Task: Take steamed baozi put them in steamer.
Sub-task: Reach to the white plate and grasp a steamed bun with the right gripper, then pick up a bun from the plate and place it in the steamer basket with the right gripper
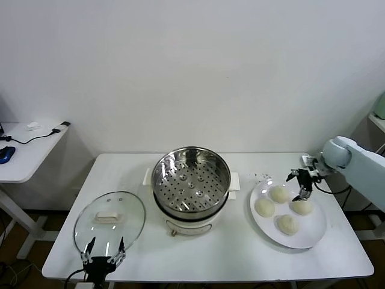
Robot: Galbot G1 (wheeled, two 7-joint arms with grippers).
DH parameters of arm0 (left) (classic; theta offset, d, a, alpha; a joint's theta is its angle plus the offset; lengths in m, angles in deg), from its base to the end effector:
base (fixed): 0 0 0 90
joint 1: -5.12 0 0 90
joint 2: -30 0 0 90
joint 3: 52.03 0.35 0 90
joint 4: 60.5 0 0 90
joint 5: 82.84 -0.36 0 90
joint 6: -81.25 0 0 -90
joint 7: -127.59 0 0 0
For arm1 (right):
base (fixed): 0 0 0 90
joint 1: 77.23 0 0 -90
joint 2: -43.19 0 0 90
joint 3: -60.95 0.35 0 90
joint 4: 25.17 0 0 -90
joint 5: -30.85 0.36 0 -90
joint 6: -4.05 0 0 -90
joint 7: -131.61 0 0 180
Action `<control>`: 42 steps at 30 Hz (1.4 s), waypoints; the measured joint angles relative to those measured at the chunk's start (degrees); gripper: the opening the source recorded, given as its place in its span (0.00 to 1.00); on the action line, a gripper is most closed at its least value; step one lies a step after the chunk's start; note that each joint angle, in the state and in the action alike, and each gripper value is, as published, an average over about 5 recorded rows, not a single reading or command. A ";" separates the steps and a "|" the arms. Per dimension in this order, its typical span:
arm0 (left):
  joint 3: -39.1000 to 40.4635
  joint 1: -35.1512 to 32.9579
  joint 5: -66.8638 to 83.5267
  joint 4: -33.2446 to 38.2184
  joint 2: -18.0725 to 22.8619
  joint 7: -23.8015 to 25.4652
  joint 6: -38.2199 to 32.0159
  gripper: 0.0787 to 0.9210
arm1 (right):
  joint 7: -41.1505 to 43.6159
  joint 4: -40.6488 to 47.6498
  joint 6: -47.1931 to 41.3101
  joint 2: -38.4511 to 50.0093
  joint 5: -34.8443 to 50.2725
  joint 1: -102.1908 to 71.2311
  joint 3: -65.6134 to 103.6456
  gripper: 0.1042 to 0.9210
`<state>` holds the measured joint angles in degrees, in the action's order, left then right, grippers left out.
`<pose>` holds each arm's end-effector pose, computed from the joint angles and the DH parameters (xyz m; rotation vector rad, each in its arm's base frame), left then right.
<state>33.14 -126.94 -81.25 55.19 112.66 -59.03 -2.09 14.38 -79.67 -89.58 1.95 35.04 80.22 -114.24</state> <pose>0.1135 0.0519 -0.3568 0.1721 -2.7409 -0.2074 0.5526 -0.2279 -0.2029 1.2233 -1.4192 1.2331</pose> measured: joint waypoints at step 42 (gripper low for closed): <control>1.66 -1.63 -3.45 3.18 3.07 0.29 -0.56 0.88 | -0.75 2.82 1.67 -2.93 -2.28 -0.29 3.19 0.65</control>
<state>34.81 -128.57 -84.71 58.36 115.73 -58.74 -2.65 13.64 -76.86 -87.91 -0.98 32.76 79.93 -111.05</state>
